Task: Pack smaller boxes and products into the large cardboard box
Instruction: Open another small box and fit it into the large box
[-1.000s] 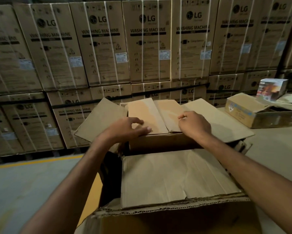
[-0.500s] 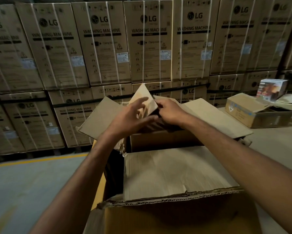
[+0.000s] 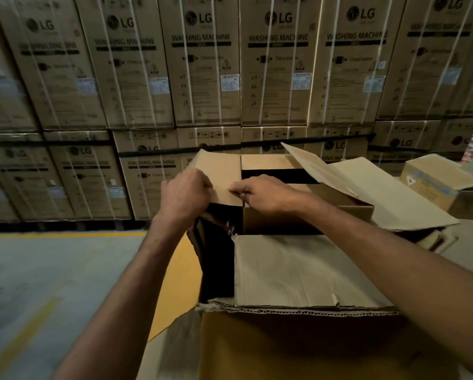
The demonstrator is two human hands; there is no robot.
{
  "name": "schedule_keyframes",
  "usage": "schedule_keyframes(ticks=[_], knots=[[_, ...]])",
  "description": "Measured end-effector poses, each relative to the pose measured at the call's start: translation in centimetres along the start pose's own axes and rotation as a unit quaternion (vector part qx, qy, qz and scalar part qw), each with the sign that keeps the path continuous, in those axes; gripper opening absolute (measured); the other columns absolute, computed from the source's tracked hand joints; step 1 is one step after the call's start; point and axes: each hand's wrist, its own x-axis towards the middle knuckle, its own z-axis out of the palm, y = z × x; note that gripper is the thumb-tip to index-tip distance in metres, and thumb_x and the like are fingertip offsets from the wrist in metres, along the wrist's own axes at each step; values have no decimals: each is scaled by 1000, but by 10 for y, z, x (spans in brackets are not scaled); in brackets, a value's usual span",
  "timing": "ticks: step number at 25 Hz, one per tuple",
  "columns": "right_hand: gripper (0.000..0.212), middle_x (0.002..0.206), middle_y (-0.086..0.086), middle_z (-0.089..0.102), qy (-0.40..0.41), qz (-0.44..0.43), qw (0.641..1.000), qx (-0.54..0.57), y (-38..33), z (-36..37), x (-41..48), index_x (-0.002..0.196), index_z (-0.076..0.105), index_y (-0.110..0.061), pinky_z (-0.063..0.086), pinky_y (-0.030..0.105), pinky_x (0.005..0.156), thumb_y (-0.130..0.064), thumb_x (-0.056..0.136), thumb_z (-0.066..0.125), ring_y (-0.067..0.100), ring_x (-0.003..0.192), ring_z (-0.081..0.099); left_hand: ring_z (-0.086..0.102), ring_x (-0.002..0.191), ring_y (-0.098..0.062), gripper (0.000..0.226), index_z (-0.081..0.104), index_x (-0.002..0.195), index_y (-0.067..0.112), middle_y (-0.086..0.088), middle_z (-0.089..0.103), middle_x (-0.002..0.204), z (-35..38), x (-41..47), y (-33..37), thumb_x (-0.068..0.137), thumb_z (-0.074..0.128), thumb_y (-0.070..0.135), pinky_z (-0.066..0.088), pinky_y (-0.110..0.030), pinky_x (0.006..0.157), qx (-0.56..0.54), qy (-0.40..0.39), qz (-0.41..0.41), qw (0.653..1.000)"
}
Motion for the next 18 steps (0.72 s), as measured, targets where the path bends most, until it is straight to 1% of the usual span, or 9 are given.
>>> schedule_keyframes(ticks=[2,4,5,7,9,11,12,16,18], knots=[[38,138,-7,64,7,5,1000,-19,0,-9,-8,140,63,-34,48,40,105,-24,106,50,18,127,57,67,100,-22,18,77,107,27,1,74,107,5,0,7,96,63,25,53,-47,94,24,-9,12,1000],[31,121,-4,71,51,25,992,-114,9,-22,-21,128,70,-32,49,43,100,-24,101,57,20,116,62,67,92,-17,15,77,104,26,4,75,102,3,7,22,95,65,25,55,-37,79,8,-8,53,999],[28,117,-3,71,90,35,977,-189,15,-28,-28,123,72,-30,47,44,102,-23,98,62,21,114,61,66,89,-12,14,77,104,25,5,75,101,2,10,34,96,66,25,53,-30,72,-24,-27,81,996],[29,121,1,68,141,75,940,-301,33,-40,-43,120,71,-26,39,48,110,-24,91,71,23,120,56,65,94,-9,18,76,112,20,4,74,109,2,18,67,98,65,22,54,-26,76,-112,-100,145,978],[33,121,3,67,153,122,935,-296,52,-53,-57,122,70,-24,42,46,105,-25,89,74,24,119,57,67,100,-14,25,72,122,13,0,73,116,11,24,108,99,62,15,56,-29,82,-208,-200,172,942],[36,116,3,69,176,145,948,-223,65,-66,-70,126,70,-27,52,42,90,-24,90,73,23,108,63,66,95,-15,32,66,128,10,-2,71,113,28,27,145,96,61,7,53,-26,72,-257,-283,188,905],[38,117,3,71,202,150,946,-203,71,-72,-76,128,69,-28,54,42,86,-23,90,73,23,106,66,66,97,-16,37,63,131,11,-1,69,114,38,30,162,94,61,5,51,-26,73,-266,-301,202,893],[43,127,6,67,312,182,900,-245,100,-106,-100,128,69,-19,54,39,84,-20,86,80,26,112,65,48,139,-26,59,40,155,13,-10,50,153,59,37,221,98,56,7,41,-42,113,-254,-269,269,889],[43,136,9,60,287,231,874,-316,119,-117,-114,126,69,-16,48,42,92,-25,86,79,29,122,55,49,138,-29,56,37,156,17,-10,52,152,62,35,245,103,52,15,41,-48,113,-226,-239,288,899]])
